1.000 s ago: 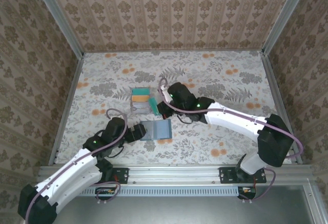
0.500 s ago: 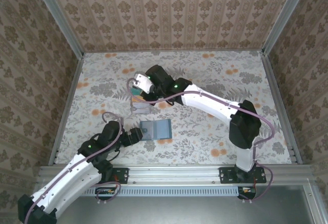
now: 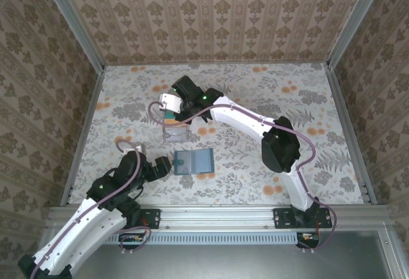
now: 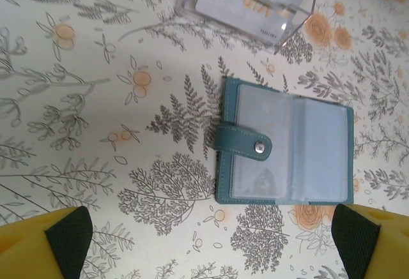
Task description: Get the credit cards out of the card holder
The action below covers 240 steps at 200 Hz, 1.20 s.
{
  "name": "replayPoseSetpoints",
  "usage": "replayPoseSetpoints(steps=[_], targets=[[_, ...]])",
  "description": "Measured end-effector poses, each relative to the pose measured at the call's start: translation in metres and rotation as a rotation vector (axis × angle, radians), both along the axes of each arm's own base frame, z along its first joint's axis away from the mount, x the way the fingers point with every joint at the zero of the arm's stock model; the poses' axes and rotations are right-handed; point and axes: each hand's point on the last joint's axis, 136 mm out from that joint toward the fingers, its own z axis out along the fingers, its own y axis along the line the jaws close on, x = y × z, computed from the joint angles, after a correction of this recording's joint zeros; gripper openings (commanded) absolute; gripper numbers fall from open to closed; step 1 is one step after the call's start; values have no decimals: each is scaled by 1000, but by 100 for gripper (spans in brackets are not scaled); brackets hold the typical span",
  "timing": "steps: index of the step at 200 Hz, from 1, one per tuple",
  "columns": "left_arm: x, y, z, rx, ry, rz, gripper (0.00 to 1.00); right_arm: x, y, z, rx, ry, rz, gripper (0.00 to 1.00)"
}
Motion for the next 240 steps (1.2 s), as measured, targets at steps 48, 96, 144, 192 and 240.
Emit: replayPoseSetpoints(steps=[48,96,144,192,240], targets=[[2,10,13,-4,-72,31,100,11,-4,-19,-47,25,25,0],[-1,14,9,16,-55,36,100,17,-1,-28,-71,35,54,0],[-1,14,9,16,-54,37,100,20,2,-46,-108,59,69,0],[-1,14,9,15,-54,39,100,23,0,-61,-134,72,51,36],[-1,13,9,11,-52,37,100,38,1,-54,-102,27,-12,39]])
